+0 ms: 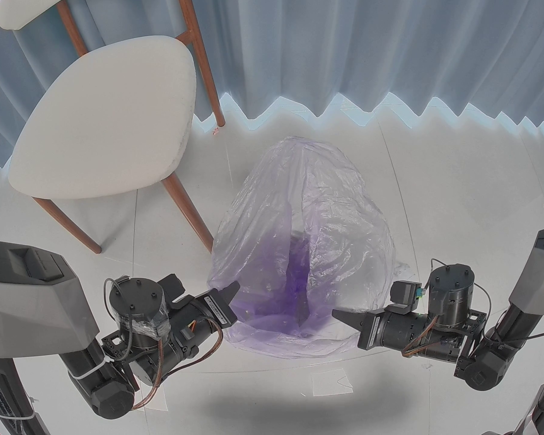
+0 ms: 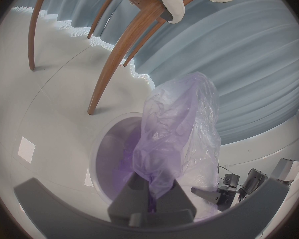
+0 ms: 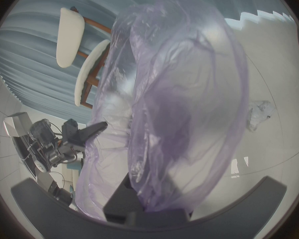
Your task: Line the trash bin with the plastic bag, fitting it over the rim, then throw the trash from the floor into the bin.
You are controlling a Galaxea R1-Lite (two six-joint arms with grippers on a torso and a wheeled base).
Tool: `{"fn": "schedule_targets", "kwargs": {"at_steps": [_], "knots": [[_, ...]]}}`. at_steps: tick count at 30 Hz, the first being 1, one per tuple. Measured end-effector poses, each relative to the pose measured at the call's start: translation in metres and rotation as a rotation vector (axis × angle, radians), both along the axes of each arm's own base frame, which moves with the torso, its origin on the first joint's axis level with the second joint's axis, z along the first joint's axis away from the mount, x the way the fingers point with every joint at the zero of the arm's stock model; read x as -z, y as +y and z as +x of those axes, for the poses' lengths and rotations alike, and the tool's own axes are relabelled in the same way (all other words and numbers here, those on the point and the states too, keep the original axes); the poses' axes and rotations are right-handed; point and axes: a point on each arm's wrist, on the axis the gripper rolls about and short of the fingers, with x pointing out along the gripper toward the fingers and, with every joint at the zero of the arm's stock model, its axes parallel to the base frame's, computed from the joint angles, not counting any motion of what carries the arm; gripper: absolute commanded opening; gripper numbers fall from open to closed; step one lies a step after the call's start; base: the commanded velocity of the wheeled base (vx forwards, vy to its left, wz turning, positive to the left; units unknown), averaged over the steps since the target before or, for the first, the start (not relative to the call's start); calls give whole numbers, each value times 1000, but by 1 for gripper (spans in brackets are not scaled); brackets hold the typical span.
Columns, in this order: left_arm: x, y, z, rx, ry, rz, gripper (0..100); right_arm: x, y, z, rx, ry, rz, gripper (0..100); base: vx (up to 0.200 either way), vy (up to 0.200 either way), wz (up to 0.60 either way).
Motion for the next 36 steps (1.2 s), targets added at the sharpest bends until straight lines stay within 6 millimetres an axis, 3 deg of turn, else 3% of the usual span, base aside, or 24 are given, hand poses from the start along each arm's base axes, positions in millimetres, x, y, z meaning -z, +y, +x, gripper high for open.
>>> {"fn": "schedule_targets", "kwargs": {"at_steps": [7,17,26,31,36], "knots": [[0,2,1,-7,4,-2,0,-5,-8,16,66,-20,54,0,0,0,0],[-8,-3,10,-26,16,-118,0,-33,-28,79,249,-87,255,0,0,0,0],[13,4,33,-88,55,-105,0,-12,-28,113,320,-119,261,0,0,0,0],[25,14,37,-125,91,-80,0,4,-28,112,329,-90,237,0,0,0,0],[35,25,21,-132,155,-33,0,16,-32,93,315,-22,200,0,0,0,0]]}}
